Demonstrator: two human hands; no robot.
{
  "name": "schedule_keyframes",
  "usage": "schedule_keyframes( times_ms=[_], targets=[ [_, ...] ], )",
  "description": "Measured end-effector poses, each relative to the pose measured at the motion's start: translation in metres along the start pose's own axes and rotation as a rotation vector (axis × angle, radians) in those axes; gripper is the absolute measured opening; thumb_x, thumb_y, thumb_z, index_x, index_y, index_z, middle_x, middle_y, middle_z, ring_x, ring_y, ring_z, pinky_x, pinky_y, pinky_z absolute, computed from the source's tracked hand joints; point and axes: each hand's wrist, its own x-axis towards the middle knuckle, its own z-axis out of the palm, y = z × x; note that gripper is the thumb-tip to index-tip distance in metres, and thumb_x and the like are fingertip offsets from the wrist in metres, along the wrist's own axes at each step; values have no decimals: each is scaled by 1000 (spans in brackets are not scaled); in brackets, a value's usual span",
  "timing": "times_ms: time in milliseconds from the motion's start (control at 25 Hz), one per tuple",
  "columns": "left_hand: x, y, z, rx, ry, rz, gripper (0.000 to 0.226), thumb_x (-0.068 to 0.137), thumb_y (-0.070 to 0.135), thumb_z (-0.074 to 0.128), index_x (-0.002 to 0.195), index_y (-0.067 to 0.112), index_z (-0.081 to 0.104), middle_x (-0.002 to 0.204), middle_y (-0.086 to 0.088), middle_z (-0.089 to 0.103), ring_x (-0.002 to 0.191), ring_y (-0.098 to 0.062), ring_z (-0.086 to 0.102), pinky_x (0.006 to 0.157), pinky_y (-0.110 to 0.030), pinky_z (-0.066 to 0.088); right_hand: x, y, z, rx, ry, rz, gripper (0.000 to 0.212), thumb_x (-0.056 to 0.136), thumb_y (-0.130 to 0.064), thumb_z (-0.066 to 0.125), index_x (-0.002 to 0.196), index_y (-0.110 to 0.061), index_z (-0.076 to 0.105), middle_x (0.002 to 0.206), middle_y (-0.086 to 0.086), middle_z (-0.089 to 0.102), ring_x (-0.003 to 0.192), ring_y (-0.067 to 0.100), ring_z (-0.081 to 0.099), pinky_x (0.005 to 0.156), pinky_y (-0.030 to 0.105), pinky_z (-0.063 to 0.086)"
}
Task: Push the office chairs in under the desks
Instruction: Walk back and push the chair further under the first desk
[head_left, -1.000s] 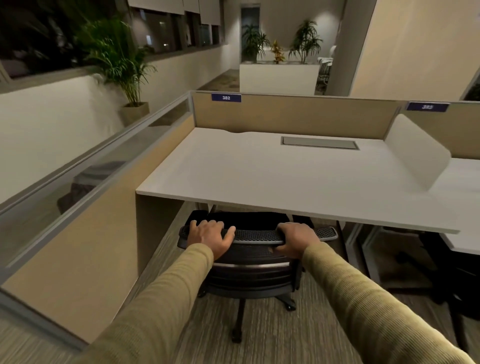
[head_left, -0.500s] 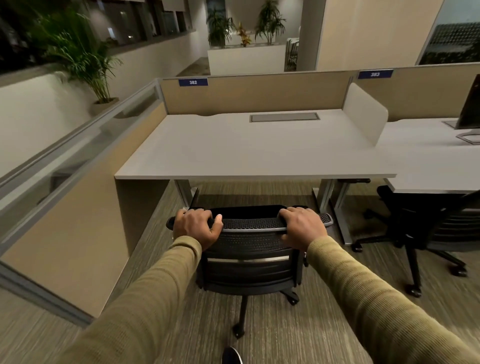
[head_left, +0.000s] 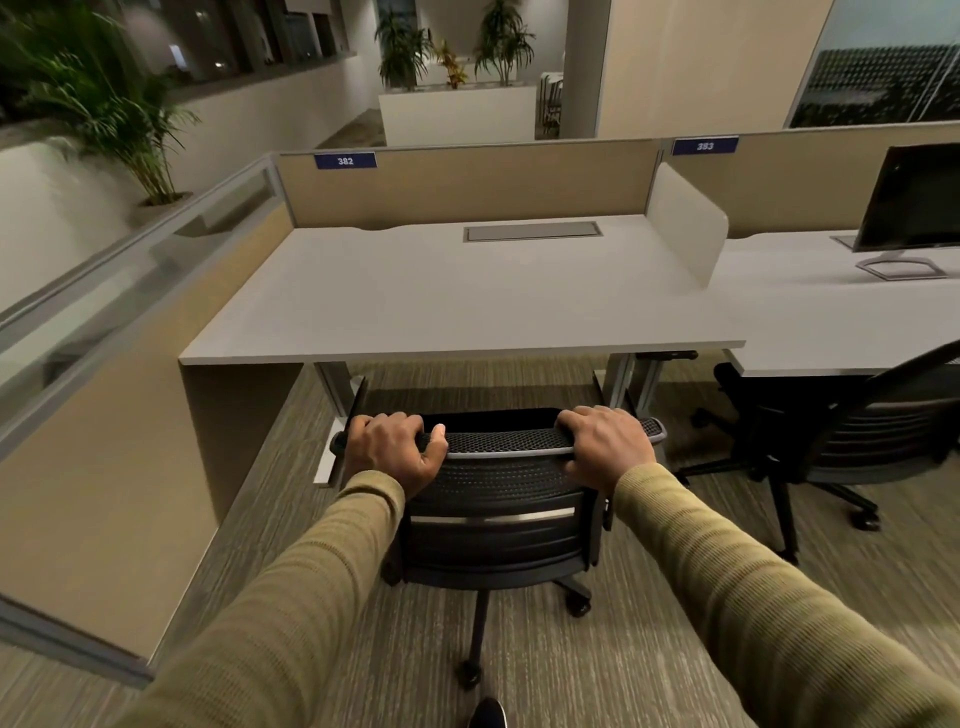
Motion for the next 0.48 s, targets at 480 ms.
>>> schedule_keyframes(
  times_ms=[480],
  targets=[
    [98,10,46,-26,-74,3,54,89,60,25,71,19,55,65,3,51,64,-20,48,78,-39,41,97,52,19,-58,-55,44,46,77,-50,68,117,-30,59,105,-5,64,95,18,59,86,35,44]
  ],
)
